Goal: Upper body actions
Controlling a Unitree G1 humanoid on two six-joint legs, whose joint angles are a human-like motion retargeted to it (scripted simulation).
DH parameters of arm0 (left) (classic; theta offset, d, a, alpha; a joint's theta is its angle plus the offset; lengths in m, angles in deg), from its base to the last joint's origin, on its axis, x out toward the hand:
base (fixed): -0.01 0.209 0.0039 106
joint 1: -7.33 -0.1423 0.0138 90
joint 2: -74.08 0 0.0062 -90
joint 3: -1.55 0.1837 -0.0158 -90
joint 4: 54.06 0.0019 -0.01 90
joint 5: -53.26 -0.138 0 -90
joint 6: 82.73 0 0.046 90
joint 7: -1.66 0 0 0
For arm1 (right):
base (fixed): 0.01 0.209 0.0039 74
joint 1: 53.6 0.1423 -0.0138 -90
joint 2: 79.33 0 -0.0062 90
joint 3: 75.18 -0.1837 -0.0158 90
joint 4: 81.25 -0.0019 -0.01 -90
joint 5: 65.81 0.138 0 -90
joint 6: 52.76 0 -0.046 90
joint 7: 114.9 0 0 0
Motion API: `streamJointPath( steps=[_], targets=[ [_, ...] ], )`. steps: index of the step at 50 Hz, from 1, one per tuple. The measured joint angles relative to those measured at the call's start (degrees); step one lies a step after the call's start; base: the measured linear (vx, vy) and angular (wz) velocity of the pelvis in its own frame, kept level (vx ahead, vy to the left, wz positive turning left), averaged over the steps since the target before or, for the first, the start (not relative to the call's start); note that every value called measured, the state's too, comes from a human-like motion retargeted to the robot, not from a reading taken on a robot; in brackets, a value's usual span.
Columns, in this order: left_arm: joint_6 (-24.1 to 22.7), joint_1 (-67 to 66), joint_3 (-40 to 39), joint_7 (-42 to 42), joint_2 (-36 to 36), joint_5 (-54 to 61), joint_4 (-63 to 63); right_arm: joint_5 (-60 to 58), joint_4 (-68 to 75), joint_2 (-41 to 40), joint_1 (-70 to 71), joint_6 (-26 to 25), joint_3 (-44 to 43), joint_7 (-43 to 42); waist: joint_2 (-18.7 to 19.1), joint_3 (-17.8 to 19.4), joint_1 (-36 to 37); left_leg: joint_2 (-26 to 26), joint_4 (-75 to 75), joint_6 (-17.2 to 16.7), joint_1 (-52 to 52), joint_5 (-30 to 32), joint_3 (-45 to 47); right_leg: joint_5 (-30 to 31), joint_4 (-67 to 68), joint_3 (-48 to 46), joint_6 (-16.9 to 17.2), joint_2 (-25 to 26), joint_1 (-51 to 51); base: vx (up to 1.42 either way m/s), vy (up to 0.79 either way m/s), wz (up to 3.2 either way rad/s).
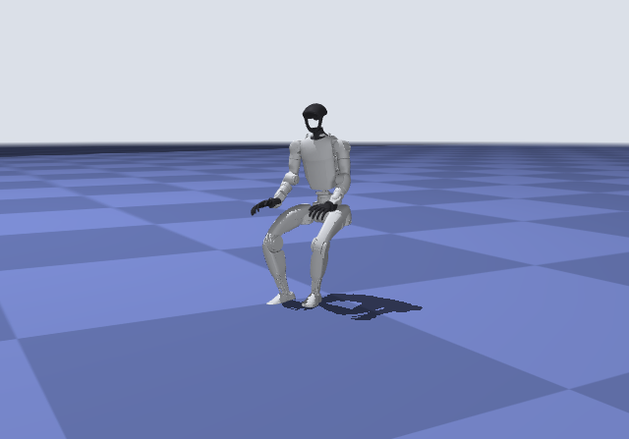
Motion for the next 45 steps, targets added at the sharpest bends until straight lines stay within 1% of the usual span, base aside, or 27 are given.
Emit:
streamJointPath(
  steps=[14, 45],
  targets=[
    [0.0, 0.3, -1.2, 0.8, 1.0, -1.1, 1.0, 0.1, -0.1, -0.2, 0.1, 0.1, 0.4, 0.1, 0.0, 0.2, -0.4, 0.1, 0.0, 0.0, 0.0, 0.0, 0.0, 0.0, 0.0, 0.0, 0.0, 0.1, 0.0, 0.0, 0.0, 0.0],
    [-0.8, 0.6, -1.5, 0.7, 0.6, -0.1, 0.1, 0.6, -2.8, 0.2, -0.1, -0.5, 1.0, 0.9, 0.8, 1.2, -0.6, 0.2, 0.0, 0.0, -0.5, -0.1, 0.1, 0.0, 0.0, 0.0, 0.0, 0.2, -0.5, 0.03, 0.05, 0.0]
  ],
)
